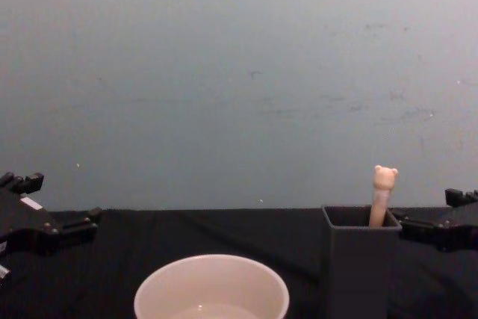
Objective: Pick up the stirring spoon with one hand, stir inside the cup, then place it back in its original position.
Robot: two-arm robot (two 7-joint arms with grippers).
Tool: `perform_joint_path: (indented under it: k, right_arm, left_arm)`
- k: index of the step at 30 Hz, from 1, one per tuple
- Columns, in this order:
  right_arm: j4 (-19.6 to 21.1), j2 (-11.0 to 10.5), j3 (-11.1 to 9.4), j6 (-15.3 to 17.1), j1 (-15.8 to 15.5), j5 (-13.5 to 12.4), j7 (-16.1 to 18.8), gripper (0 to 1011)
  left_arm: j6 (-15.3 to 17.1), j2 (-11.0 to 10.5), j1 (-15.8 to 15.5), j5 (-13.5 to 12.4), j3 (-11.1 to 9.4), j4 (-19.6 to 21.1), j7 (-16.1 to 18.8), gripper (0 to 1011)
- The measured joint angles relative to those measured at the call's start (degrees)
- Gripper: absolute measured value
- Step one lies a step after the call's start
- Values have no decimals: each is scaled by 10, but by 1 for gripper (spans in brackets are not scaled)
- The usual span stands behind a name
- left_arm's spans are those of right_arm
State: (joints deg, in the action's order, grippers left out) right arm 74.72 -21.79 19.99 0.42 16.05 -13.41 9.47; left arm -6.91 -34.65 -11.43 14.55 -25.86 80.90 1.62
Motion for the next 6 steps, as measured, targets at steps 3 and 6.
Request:
perform_joint_path:
  k: [3,6]
  right_arm:
    - [0,0,0,0,0,0,0,1002]
    - [0,0,0,0,0,0,0,1002]
  left_arm:
    - [0,0,0,0,0,0,0,1001]
    - [0,0,0,0,0,0,0,1002]
